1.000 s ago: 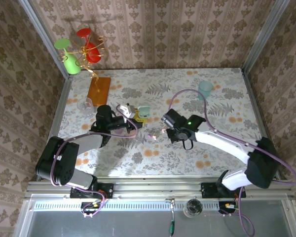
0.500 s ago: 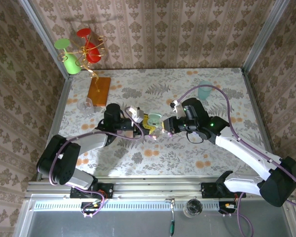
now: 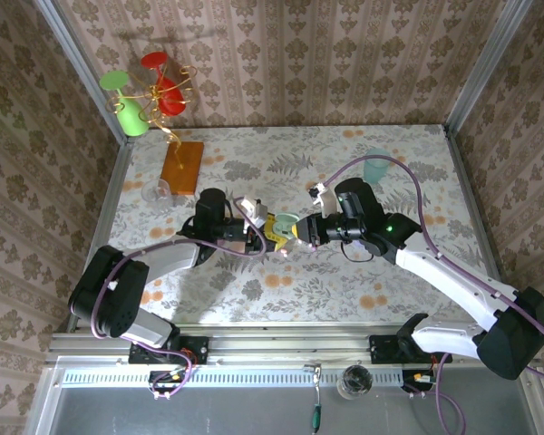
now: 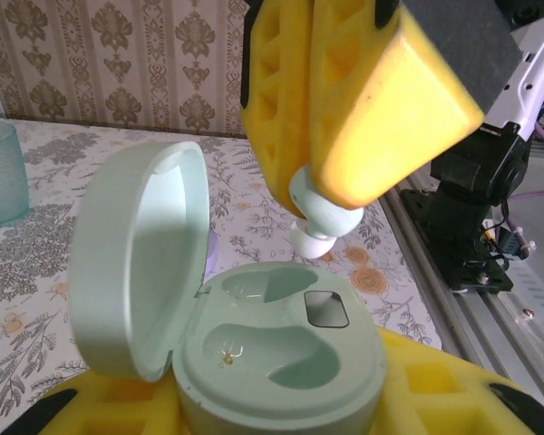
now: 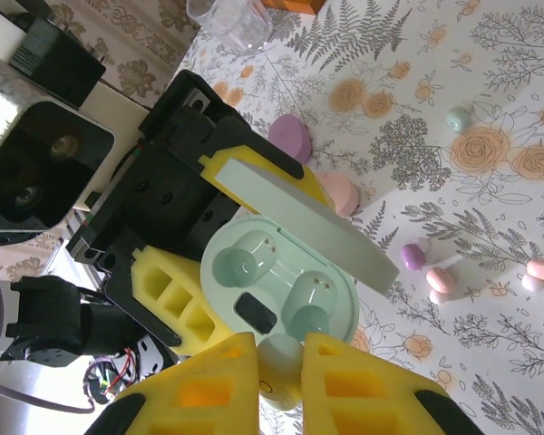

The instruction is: Insert the wireless bluetooth earbuds into the charging case

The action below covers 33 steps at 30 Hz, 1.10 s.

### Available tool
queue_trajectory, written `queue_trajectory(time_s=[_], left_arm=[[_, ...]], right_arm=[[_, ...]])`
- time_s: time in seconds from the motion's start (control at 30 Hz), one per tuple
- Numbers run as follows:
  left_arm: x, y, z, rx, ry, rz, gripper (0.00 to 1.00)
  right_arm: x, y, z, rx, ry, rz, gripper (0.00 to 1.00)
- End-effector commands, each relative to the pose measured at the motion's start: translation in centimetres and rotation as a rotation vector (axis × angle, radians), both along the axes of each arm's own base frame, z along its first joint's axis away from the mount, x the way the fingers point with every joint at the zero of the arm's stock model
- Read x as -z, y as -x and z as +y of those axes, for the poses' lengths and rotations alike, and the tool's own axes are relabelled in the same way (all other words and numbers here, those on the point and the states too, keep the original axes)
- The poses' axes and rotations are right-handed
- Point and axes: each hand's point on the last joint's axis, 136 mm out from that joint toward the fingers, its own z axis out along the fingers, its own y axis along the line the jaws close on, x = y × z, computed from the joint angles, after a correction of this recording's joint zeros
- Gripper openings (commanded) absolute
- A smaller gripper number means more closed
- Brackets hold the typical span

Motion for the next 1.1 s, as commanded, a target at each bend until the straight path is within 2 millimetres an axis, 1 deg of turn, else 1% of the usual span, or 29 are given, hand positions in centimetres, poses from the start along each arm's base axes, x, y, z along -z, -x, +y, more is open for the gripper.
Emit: queue_trajectory(time_s=[0.0, 0.17, 0.37, 0.5, 0.7, 0.8, 0.9, 0.93, 1.07], left_arm=[[-0.6, 0.6, -0.4, 0.058, 0.008, -0.038, 0.33], [-0.8, 0.7, -0.3, 0.066, 0.015, -0.044, 0.33], [-1.4, 0.7, -0.4, 0.066, 0.032, -0.053, 0.33], [-1.7, 0.7, -0.4, 0.063, 0.045, -0.055, 0.33], [-1.9, 0.6, -0.4, 0.058, 0.053, -0.059, 0.33], [-1.9, 0.7, -0.4, 0.058, 0.054, -0.059, 0.33], [-1.8, 0.6, -0.4, 0.056, 0.053, -0.059, 0.33], [-1.8, 0.5, -0.4, 0.056, 0.054, -0.06, 0.33], [-1.7, 0.5, -0.4, 0.057, 0.053, -0.058, 0.33]], right_arm=[[-1.6, -0.5, 0.4, -0.011, -0.028, -0.046, 0.15], [-0.8, -0.6, 0.6, -0.015, -0.016, -0.025, 0.15], [0.9, -0.8, 0.8, -0.014, 0.006, 0.009, 0.15], [1.4, -0.9, 1.1, -0.02, 0.002, 0.029, 0.15], [2.2, -0.9, 0.8, -0.006, 0.02, 0.051, 0.16], [2.2, -0.8, 0.6, 0.005, 0.025, 0.053, 0.18], [1.7, -1.0, 0.2, 0.028, 0.026, 0.045, 0.25], [1.2, -1.0, 0.2, 0.032, 0.02, 0.042, 0.28], [0.4, -1.1, -0.1, 0.047, 0.005, 0.034, 0.3]])
